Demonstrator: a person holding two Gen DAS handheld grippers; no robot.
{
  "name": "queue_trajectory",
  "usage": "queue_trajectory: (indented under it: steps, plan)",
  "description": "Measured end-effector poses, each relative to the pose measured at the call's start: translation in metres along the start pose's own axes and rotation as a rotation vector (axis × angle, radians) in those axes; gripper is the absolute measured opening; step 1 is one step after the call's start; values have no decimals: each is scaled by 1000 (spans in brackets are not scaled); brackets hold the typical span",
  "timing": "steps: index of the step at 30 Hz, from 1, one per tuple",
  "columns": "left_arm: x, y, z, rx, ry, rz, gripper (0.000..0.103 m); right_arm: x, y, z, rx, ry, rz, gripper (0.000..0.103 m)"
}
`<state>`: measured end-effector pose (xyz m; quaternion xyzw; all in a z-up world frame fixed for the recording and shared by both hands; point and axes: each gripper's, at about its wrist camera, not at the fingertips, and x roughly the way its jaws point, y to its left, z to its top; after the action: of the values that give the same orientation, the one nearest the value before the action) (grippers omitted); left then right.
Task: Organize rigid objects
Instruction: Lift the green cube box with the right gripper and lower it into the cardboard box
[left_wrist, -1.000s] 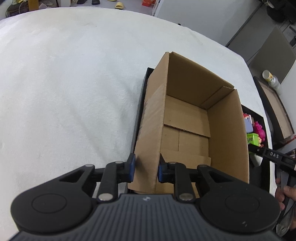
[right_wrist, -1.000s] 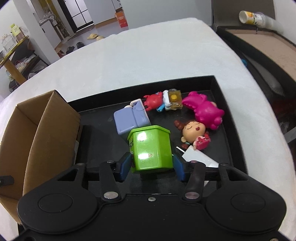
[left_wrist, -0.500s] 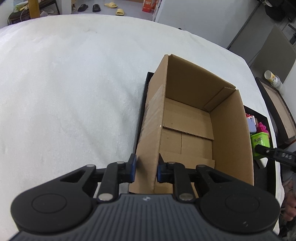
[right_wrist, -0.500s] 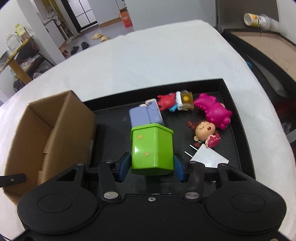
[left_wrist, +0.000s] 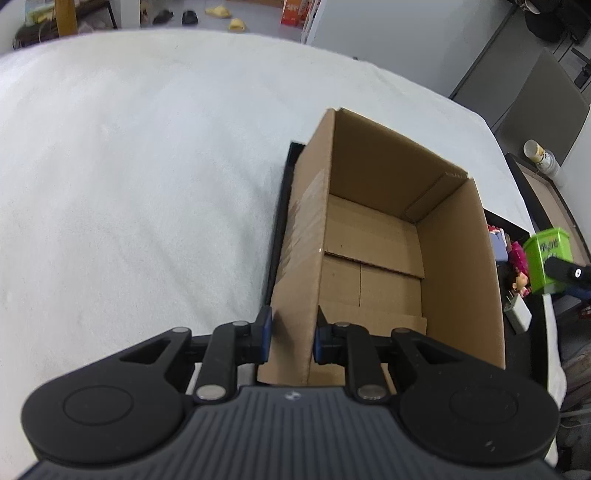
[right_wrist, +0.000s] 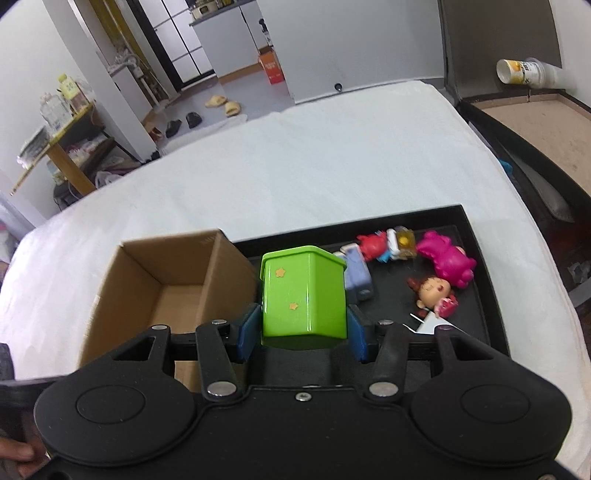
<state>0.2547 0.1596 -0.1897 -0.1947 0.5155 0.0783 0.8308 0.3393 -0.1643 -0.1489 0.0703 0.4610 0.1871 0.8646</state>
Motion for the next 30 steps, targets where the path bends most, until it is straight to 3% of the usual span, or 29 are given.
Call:
queue_trajectory:
  steps: [13, 20, 30]
  plan:
    - [5, -3, -2, 16, 4, -39, 19, 6, 52, 22, -44, -27, 104, 49]
    - [6, -2, -1, 17, 21, -56, 20, 28, 82, 22, -84, 17, 146, 49]
    - [10, -7, -1, 14, 50, -81, 21, 64, 105, 11, -108, 87, 141, 49]
